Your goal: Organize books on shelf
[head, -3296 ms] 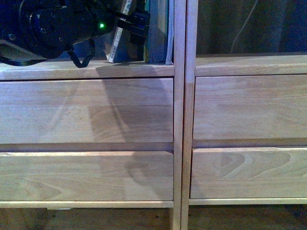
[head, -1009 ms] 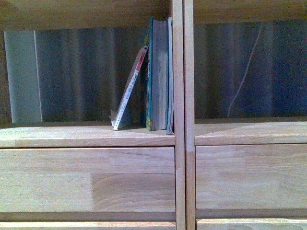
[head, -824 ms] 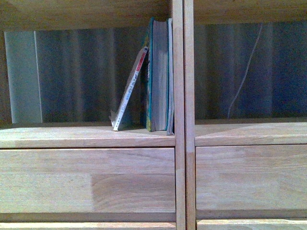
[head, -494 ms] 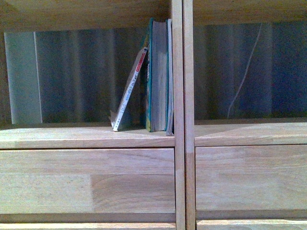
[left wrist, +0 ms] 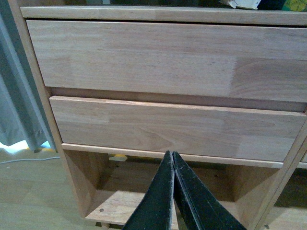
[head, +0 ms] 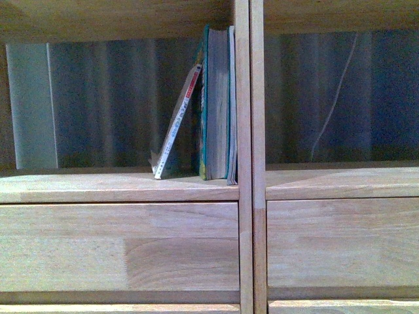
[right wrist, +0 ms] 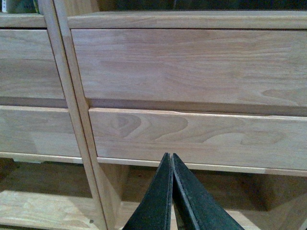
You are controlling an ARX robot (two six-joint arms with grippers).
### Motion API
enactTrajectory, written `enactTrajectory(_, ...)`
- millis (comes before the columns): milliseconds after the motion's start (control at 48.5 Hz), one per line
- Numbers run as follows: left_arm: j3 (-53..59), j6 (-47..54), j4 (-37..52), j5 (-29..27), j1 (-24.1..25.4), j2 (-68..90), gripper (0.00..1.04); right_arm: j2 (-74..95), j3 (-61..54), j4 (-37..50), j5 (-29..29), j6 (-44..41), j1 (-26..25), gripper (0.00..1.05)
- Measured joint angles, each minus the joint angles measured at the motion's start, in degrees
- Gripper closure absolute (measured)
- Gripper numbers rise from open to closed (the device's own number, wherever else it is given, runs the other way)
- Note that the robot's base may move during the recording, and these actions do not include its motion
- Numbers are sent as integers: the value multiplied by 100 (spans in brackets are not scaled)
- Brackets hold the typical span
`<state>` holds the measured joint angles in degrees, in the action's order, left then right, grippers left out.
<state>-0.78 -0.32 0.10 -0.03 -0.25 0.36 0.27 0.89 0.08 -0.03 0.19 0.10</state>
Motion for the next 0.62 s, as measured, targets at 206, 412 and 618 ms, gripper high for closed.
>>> enactTrajectory(206, 0, -2, -2, 0, 0, 0, 102, 0, 0, 0, 0, -4, 0, 80)
enactTrajectory(412, 0, 0, -2, 0, 0, 0, 70, 0, 0, 0, 0, -2, 0, 49)
enactTrajectory(618, 0, 0, -2, 0, 0, 0, 38, 0, 0, 0, 0, -2, 0, 19)
